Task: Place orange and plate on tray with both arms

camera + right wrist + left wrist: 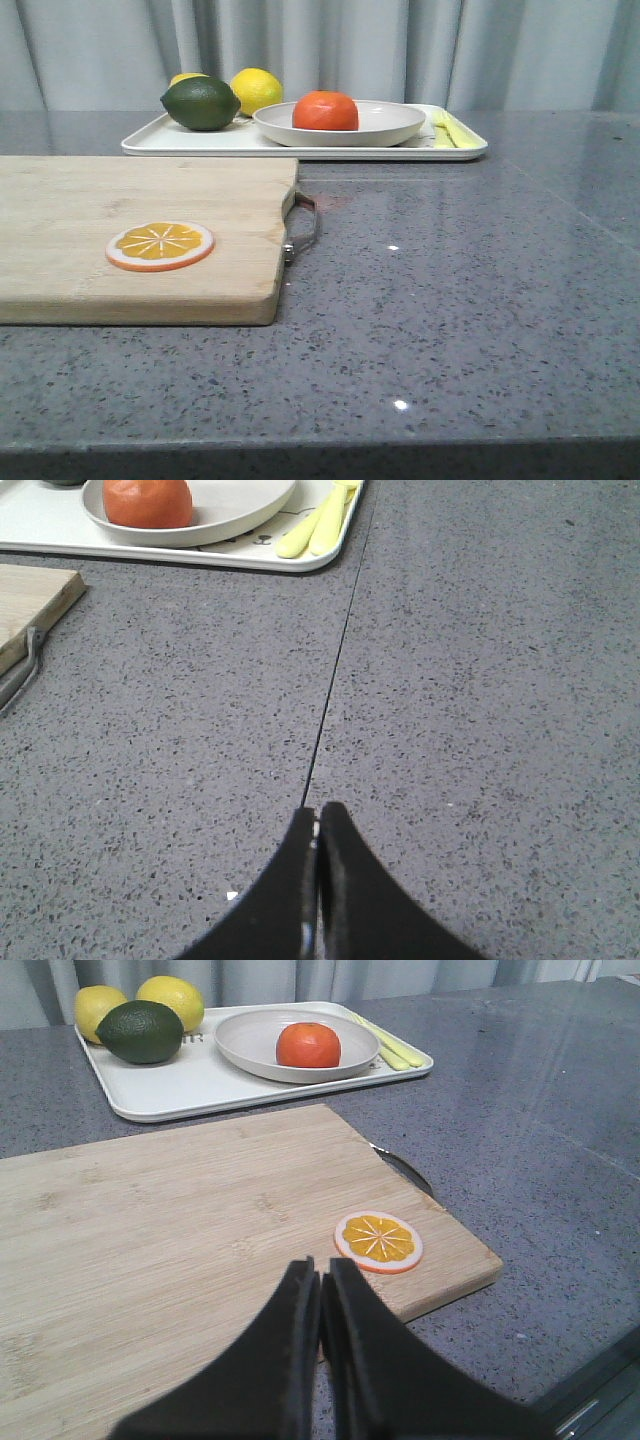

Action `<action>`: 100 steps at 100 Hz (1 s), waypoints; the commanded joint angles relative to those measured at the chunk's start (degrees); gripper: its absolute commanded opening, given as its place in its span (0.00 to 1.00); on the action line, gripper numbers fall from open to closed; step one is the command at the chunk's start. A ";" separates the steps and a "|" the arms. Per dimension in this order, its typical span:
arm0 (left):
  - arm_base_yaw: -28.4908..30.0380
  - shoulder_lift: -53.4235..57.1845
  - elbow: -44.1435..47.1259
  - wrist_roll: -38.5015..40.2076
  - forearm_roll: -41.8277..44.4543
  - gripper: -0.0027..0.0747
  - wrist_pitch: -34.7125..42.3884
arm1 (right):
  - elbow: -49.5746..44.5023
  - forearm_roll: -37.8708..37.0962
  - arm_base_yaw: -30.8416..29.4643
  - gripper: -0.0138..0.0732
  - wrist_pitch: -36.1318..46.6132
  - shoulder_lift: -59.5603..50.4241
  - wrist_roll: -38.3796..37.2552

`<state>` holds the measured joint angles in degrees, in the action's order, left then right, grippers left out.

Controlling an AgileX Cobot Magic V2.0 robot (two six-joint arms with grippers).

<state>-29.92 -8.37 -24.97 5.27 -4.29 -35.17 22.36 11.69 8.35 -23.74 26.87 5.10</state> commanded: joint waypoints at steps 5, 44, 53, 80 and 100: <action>0.10 -0.73 -1.29 0.14 -0.64 0.01 3.91 | 1.53 0.03 0.01 0.08 3.59 0.06 0.46; 0.10 -0.73 -1.29 0.14 -0.64 0.01 3.91 | 1.53 0.03 0.01 0.08 3.59 0.06 0.46; 0.10 -0.73 -1.29 0.14 -0.64 0.01 3.91 | 1.53 0.03 0.01 0.08 3.59 0.06 0.46; 0.10 -0.60 -1.20 0.14 0.11 0.01 3.90 | 1.53 0.03 0.01 0.08 3.59 0.06 0.46; 5.60 -0.57 -0.37 0.14 0.25 0.01 4.83 | 1.53 0.03 0.01 0.08 3.59 0.06 0.46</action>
<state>-27.10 -8.37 -24.62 5.27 -3.96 -35.18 22.36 11.69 8.35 -23.84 26.87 5.21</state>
